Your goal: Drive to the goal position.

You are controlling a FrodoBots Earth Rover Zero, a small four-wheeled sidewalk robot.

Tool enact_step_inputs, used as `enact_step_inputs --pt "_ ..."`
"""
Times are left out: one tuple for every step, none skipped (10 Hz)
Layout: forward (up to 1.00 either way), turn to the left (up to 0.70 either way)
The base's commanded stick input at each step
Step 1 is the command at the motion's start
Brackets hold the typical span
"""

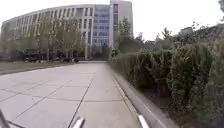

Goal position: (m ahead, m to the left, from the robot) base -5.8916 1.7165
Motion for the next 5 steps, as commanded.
enact_step_inputs --pt "0.04 0.0" --pt "0.04 0.0" --pt "0.04 0.0" --pt "0.04 0.0" --pt "0.04 0.0"
